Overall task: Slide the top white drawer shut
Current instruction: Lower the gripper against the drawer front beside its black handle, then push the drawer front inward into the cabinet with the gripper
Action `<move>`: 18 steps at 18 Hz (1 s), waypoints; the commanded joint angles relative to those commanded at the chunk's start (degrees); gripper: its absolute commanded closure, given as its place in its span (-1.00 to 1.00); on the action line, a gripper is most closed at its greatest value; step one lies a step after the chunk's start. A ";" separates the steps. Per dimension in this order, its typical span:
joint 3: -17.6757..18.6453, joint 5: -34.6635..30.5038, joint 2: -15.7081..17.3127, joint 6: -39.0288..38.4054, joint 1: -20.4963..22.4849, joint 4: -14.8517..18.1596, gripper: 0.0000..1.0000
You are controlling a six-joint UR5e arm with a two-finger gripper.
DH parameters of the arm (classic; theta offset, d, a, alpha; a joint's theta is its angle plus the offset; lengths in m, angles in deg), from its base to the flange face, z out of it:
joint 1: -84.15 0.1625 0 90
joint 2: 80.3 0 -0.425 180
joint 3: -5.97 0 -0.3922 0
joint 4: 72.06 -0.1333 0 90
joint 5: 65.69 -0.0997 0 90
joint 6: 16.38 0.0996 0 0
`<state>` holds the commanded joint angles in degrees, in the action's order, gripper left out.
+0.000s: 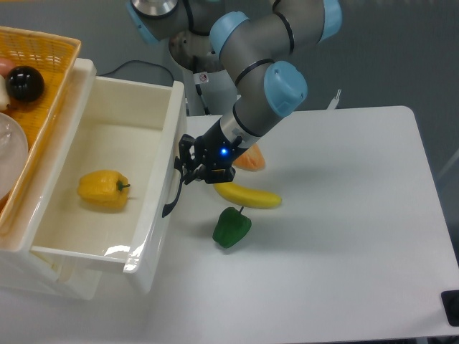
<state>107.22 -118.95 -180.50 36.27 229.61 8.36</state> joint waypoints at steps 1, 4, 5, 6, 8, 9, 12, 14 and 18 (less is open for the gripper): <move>0.00 0.09 0.00 -0.09 -0.09 0.09 0.65; 0.00 0.79 0.17 -1.32 -0.70 0.00 0.65; -0.09 0.88 0.18 -1.41 -0.70 0.00 0.65; -0.09 0.97 0.35 -1.41 -0.70 0.00 0.65; 0.00 1.23 0.44 -1.41 -0.79 0.00 0.65; 0.00 1.23 0.53 -1.41 -0.79 0.09 0.65; -0.09 1.32 0.62 -1.49 -0.97 0.17 0.65; -0.09 1.32 0.70 -1.93 -1.58 0.18 0.65; -0.09 1.49 0.97 -3.25 -2.55 0.18 0.65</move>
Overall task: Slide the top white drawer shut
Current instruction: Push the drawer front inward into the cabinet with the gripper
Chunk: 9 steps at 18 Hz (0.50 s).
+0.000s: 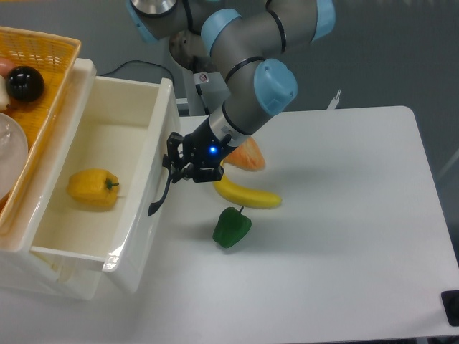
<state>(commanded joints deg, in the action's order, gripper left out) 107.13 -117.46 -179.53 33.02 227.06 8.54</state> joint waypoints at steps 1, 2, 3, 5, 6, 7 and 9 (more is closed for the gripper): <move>0.00 0.00 0.17 -0.52 -0.09 0.00 0.65; 0.00 0.00 0.35 -0.88 -0.18 0.00 0.65; 0.00 0.00 0.70 -0.97 -0.44 0.00 0.65; 0.09 0.00 0.79 -1.58 -0.97 0.00 0.65; 0.00 0.00 0.88 -2.11 -1.23 0.00 0.65; 0.00 0.00 0.88 -2.29 -1.49 0.00 0.65; 0.09 0.00 1.14 -2.55 -1.76 0.00 0.65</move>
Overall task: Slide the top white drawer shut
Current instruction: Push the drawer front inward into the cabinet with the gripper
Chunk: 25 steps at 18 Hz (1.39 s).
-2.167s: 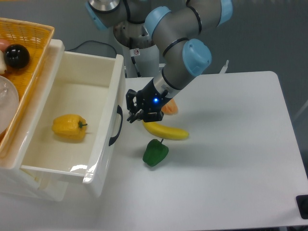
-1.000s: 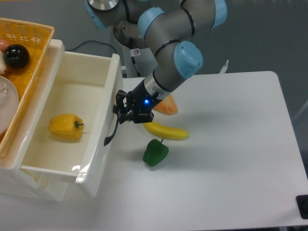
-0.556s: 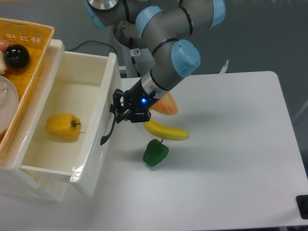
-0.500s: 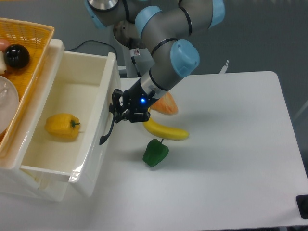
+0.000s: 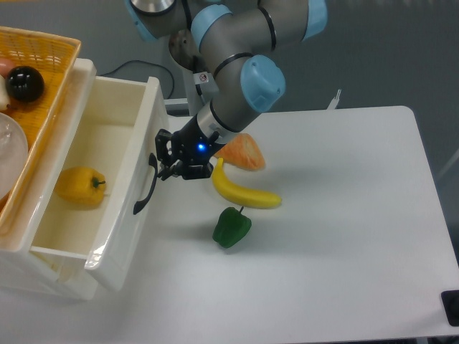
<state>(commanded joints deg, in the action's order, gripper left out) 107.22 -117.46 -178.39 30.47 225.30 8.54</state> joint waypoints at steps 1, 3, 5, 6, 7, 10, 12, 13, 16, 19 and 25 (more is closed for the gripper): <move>-0.09 0.00 0.00 -0.26 -0.35 0.00 0.65; -0.09 0.00 0.09 -0.53 -0.62 0.00 0.65; 0.00 0.00 0.18 -0.53 -0.70 0.00 0.65; 0.00 0.00 0.18 -0.62 -0.79 0.00 0.65; 0.00 0.00 0.18 -0.62 -1.14 0.00 0.65; 0.09 0.00 0.27 -1.32 -1.49 0.00 0.65; 0.09 0.00 0.27 -1.41 -1.67 0.00 0.65; 0.09 0.00 0.44 -1.58 -2.11 0.00 0.65; 0.18 0.00 0.44 -2.02 -2.64 0.00 0.65; 0.18 0.00 0.44 -2.72 -3.43 -0.09 0.65; 0.26 0.17 0.53 -3.87 -5.01 -0.26 0.65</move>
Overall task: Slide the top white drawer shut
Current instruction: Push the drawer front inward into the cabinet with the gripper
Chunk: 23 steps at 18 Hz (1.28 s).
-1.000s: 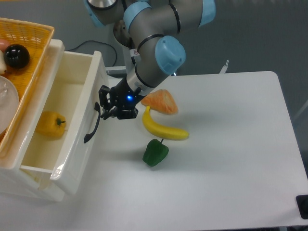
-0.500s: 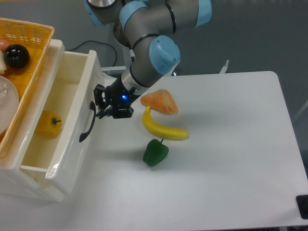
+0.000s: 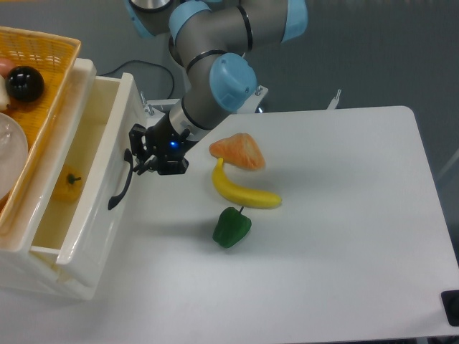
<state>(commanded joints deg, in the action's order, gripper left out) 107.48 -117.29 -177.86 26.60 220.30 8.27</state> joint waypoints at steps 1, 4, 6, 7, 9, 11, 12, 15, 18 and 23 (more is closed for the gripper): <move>-0.09 0.00 0.00 -0.09 -0.44 0.00 0.65; 0.00 0.00 0.09 -0.53 -0.88 0.00 0.65; 0.00 0.26 0.09 -0.97 -1.58 0.00 0.65; 0.00 0.44 0.17 -1.06 -1.58 -0.09 0.65; 0.00 0.53 0.44 -1.50 -2.11 -0.09 0.65; 0.09 0.62 0.44 -1.58 -2.72 -0.18 0.65; 0.18 0.62 0.44 -1.58 -2.81 -0.18 0.65; 0.18 1.05 0.44 -1.67 -3.51 -0.18 0.65; 0.18 1.32 0.44 -2.29 -3.69 -0.35 0.65; 0.18 1.32 0.44 -2.29 -4.40 -0.44 0.65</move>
<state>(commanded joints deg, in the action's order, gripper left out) 107.66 -115.97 -177.42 24.31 215.90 7.83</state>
